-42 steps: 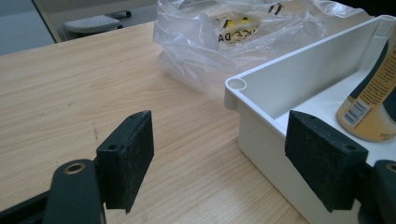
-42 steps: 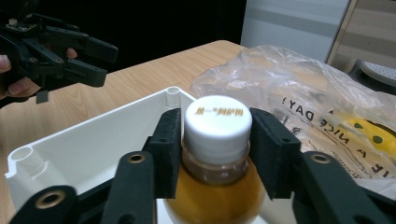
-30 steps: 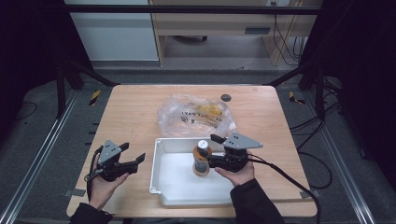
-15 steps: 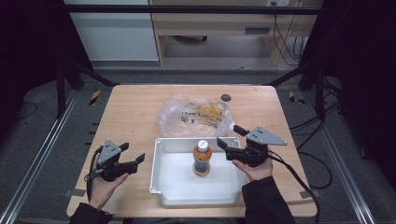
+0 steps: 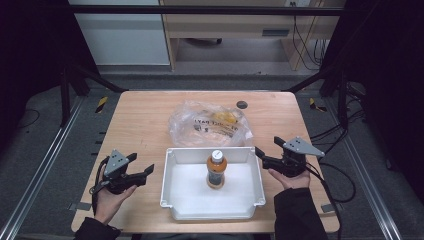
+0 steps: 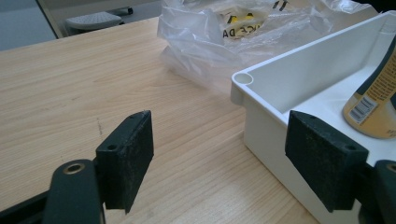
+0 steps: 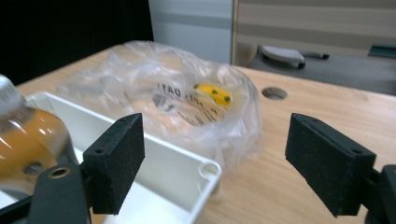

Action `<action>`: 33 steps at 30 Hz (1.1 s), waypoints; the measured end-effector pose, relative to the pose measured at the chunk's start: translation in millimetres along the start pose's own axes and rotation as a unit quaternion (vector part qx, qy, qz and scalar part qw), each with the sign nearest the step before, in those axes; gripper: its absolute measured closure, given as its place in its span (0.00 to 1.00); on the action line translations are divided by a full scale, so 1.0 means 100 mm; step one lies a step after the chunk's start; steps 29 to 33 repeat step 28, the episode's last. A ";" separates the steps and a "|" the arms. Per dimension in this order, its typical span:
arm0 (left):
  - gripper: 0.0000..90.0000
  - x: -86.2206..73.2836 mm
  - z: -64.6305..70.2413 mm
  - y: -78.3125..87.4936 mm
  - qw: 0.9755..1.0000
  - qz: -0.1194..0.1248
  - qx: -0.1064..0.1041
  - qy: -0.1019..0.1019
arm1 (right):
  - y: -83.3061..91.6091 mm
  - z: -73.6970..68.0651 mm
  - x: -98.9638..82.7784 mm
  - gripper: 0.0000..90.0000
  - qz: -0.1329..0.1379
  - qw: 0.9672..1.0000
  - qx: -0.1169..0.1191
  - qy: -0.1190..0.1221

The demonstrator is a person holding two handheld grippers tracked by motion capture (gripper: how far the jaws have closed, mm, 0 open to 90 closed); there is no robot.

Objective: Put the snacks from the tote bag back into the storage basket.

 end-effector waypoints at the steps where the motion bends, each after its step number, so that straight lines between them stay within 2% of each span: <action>1: 0.26 0.00 -0.01 0.00 1.000 0.000 0.001 0.002 | 0.00 0.02 -0.02 0.22 0.000 1.000 -0.004 0.002; 6: 0.26 -0.03 -0.05 -0.01 1.000 -0.004 0.005 0.004 | 0.04 0.10 -0.12 0.23 -0.003 1.000 -0.011 0.008; 17: 0.25 -0.07 -0.10 -0.05 1.000 -0.009 0.013 0.005 | 0.16 0.33 -0.43 0.22 -0.011 1.000 -0.024 0.002; 21: 0.24 -0.10 -0.13 -0.06 1.000 -0.014 0.019 0.004 | 0.15 0.37 -0.53 0.23 -0.034 0.999 -0.026 0.013; 33: 0.24 -0.13 -0.16 -0.10 1.000 -0.018 0.020 0.001 | 0.12 0.39 -0.58 0.24 -0.037 0.999 -0.028 0.011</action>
Point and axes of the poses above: each handheld gripper's, and its own axes: y roughly backward along the jaws, x roughly out of its top, z roughly to its right, the point moved 1 cm from there along -y, roughly forward along the jaws, and after that the axes turned 4 degrees about -z, right-handed, at the moved point
